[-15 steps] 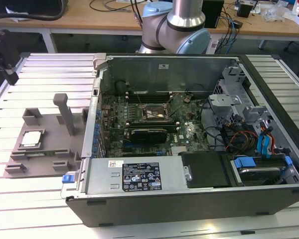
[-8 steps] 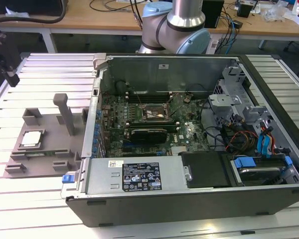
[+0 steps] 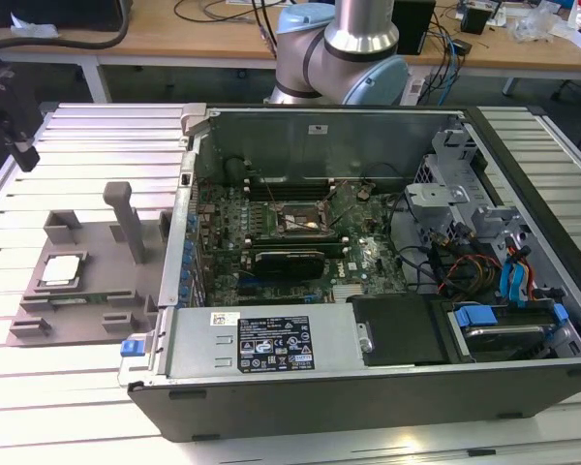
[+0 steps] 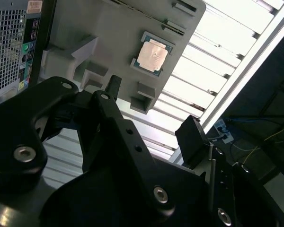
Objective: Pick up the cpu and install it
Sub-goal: 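Pick up the cpu and move it towards the insertion slot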
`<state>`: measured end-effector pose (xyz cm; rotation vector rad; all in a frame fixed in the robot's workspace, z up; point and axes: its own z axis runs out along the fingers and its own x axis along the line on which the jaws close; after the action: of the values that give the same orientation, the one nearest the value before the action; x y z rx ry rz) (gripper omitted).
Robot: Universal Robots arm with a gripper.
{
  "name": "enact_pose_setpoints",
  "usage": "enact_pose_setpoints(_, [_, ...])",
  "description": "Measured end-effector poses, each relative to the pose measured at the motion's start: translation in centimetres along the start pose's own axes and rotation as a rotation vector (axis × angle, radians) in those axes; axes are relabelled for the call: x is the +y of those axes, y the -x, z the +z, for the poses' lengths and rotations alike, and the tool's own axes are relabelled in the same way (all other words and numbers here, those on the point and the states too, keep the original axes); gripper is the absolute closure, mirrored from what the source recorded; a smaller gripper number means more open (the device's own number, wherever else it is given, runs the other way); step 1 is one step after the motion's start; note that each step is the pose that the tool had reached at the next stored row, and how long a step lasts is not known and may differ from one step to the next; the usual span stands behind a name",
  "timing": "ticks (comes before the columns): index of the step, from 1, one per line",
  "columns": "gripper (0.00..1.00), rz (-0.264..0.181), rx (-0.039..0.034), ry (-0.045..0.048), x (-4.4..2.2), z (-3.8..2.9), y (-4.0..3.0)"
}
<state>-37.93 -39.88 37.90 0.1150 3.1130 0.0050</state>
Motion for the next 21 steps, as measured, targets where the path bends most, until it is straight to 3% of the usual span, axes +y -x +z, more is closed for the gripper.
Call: enact_pose_setpoints(21, [0.26,0.0,0.0,0.0,0.0,1.06,-0.03])
